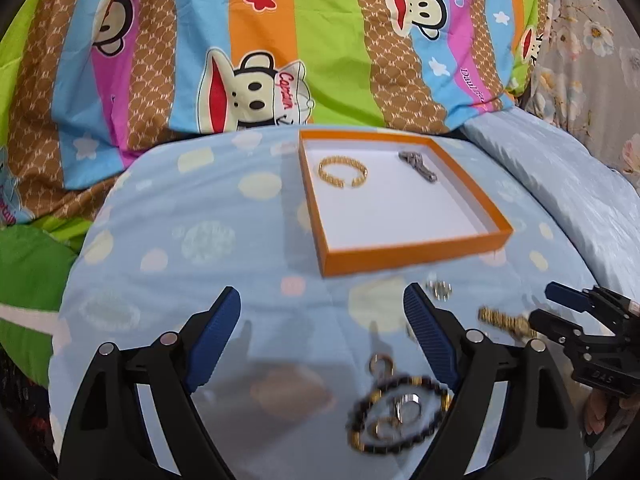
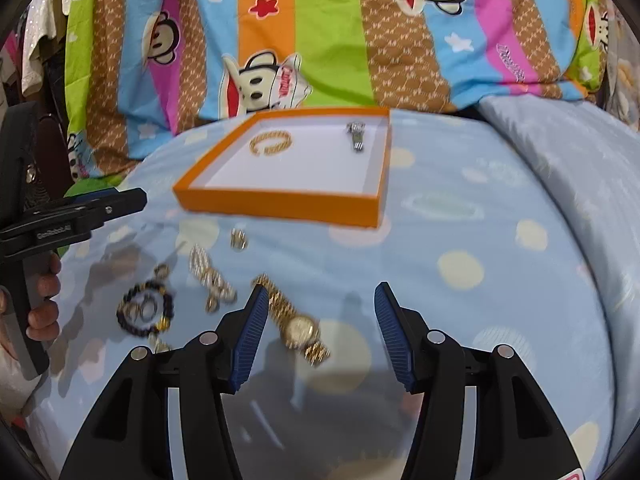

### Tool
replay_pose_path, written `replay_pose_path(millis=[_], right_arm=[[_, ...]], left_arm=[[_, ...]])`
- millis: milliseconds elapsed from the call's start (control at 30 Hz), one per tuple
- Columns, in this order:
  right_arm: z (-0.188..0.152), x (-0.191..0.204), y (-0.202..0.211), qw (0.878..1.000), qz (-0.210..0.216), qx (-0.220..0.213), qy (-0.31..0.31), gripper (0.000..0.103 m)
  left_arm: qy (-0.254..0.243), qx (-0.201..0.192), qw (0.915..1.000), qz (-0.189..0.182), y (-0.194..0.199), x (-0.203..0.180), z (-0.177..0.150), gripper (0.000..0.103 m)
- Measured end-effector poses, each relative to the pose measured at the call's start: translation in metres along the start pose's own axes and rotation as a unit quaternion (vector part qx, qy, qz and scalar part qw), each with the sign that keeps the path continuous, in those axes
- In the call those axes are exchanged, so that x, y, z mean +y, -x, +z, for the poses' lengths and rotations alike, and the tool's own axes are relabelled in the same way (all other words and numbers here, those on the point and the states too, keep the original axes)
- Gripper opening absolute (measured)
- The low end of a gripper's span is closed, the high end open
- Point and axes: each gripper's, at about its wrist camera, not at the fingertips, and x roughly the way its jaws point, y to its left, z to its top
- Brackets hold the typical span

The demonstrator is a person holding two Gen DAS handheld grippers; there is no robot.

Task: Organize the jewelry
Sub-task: 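Grasp the gold watch by its band with the right gripper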

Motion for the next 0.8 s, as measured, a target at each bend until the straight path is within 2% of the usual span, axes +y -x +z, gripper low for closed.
replay_pose_path(millis=[167, 300, 400, 633, 800], right_arm=[[-0.006, 0.012, -0.008, 1.0, -0.001, 0.016, 0.018, 0.052], [-0.008, 0.015, -0.013, 0.999, -0.012, 0.029, 0.024, 0.034], [-0.009, 0.012, -0.013, 0.999, -0.017, 0.03, 0.013, 0.024], [-0.016, 0.011, -0.006, 0.999, -0.021, 0.023, -0.022, 0.021], [-0.021, 0.015, -0.002, 0.999, -0.028, 0.017, -0.036, 0.021]], left_arm=[[0.001, 0.012, 0.9999, -0.002, 0.011, 0.0, -0.029, 0.081], [-0.005, 0.015, 0.9998, -0.008, 0.018, -0.004, -0.047, 0.081], [-0.01, 0.024, 0.9996, -0.013, 0.017, -0.008, -0.056, 0.081], [-0.022, 0.038, 0.9988, -0.021, 0.013, -0.018, -0.064, 0.081], [-0.024, 0.033, 0.9988, -0.026, 0.013, -0.022, -0.057, 0.081]])
